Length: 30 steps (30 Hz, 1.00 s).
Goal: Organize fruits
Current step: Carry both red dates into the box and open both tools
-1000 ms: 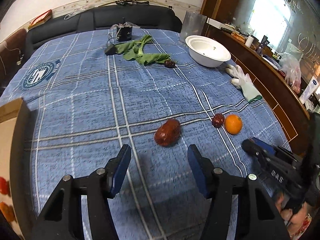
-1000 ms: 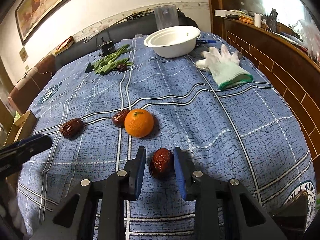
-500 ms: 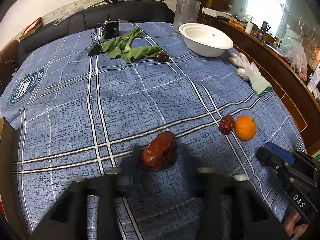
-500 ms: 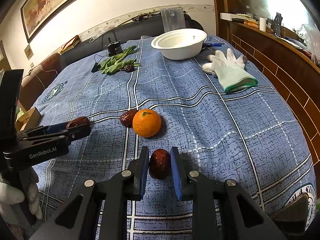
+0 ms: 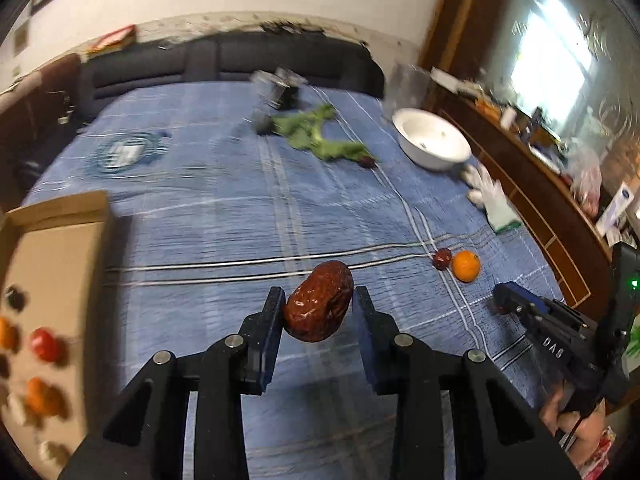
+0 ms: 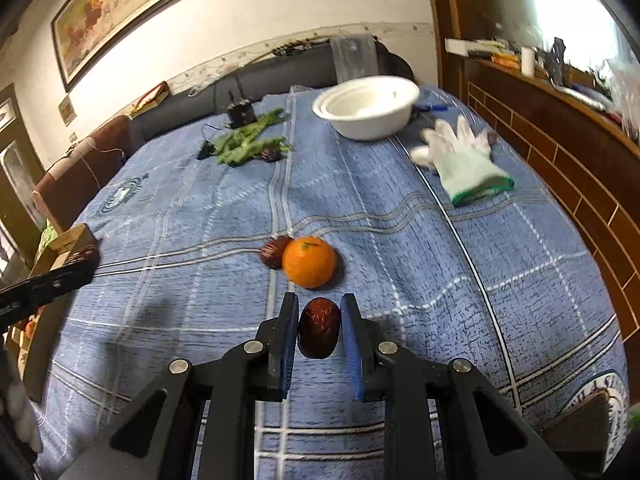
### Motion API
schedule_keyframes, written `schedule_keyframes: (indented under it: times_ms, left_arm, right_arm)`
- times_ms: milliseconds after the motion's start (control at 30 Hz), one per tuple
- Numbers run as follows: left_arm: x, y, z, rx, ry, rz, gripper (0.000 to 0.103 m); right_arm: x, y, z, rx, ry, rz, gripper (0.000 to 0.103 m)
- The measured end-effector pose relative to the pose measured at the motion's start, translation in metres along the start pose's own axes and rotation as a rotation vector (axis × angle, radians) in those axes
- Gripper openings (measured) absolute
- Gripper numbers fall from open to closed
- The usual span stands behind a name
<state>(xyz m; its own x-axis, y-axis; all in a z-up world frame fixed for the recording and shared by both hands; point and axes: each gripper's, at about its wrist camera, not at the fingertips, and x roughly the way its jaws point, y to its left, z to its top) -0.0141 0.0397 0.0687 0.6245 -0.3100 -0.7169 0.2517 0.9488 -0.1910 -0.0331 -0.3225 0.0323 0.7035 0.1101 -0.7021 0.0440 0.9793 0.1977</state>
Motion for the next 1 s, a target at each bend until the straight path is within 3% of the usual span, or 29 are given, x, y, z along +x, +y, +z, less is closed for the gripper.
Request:
schedule_keyframes:
  times_ms: [233,433,567,800,1000]
  left_arm:
    - [-0.055,0.084,-0.022,-0.181,-0.067,0.086,0.033]
    - [-0.090,0.157,-0.042,-0.314,-0.106,0.171,0.034]
    - [-0.103,0.189,-0.038,-0.338,-0.106,0.210,0.034]
    - [-0.090,0.241,-0.003,-0.344,-0.026,0.233,0.034]
    - [-0.053,0.280,0.013,-0.374,0.062,0.246,0.034]
  right_arm:
    - [-0.030,0.070,0.013,-0.118,-0.038,0.133,0.023]
    - [-0.022,0.151,0.016,-0.201,0.023,0.316,0.024]
    - [-0.011,0.206,0.018,-0.236,0.074,0.464,0.024]
    - [0.026,0.298,0.024,-0.282,0.186,0.637,0.024]
    - [0.075,0.335,0.027,-0.235,0.311,0.705,0.025]
